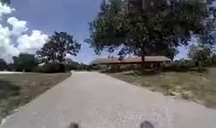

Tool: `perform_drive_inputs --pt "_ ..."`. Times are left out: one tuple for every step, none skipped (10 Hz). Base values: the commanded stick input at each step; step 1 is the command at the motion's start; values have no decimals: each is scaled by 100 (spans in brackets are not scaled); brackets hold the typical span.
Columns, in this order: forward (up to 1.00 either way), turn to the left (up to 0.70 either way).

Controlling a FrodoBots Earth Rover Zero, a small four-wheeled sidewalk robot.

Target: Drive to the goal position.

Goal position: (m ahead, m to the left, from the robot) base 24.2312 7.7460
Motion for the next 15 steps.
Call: perform_drive_inputs --pt "50 19" --pt "50 5" --pt "50 0" --pt "50 0" --pt "50 0" --pt "50 0" --pt "50 0" --pt "50 0" --pt "50 0" --pt "50 0" --pt "50 0" --pt "50 0" --pt "50 0" --pt "50 0" --pt "50 0"
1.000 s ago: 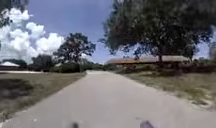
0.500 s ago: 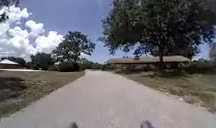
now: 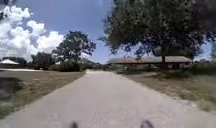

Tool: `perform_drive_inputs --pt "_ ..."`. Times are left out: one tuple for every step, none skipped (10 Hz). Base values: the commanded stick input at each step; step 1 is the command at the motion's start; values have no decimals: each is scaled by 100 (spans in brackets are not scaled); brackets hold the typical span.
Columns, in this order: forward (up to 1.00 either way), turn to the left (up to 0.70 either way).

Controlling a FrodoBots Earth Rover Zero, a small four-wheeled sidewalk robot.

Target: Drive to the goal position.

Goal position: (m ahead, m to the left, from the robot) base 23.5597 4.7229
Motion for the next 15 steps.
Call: perform_drive_inputs --pt "50 0" --pt "50 0" --pt "50 0" --pt "50 9" --pt "50 25" --pt "50 19" --pt "50 5" --pt "50 0" --pt "50 0" --pt "50 0" --pt "50 0" --pt "50 0" --pt "50 0" --pt "50 0" --pt "50 9"
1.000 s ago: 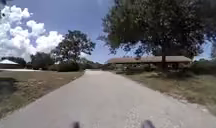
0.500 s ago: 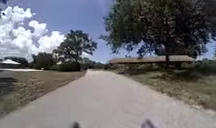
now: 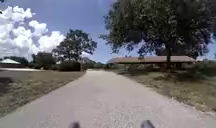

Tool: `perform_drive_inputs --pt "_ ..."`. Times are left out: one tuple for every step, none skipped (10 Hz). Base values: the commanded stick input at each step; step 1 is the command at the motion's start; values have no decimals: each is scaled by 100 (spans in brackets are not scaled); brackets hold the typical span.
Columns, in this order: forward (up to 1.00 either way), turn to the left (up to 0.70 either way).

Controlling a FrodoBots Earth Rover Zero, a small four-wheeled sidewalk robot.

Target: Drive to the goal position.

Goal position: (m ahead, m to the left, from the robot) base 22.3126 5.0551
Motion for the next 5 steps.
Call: perform_drive_inputs --pt "50 25" --pt "50 25" --pt "50 6" --pt "50 0" --pt "50 0"
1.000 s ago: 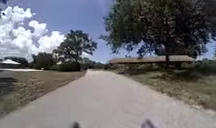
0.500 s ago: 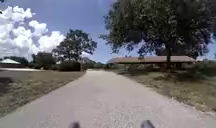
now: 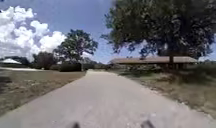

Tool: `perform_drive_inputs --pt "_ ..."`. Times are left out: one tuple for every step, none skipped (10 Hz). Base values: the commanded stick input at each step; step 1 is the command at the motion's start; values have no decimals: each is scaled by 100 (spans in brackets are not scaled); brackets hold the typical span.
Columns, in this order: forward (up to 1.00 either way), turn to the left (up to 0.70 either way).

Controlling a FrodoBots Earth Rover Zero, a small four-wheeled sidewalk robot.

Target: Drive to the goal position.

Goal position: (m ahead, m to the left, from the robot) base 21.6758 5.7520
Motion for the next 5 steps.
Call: perform_drive_inputs --pt "50 0" --pt "50 0" --pt "50 0" --pt "50 0" --pt "50 0"
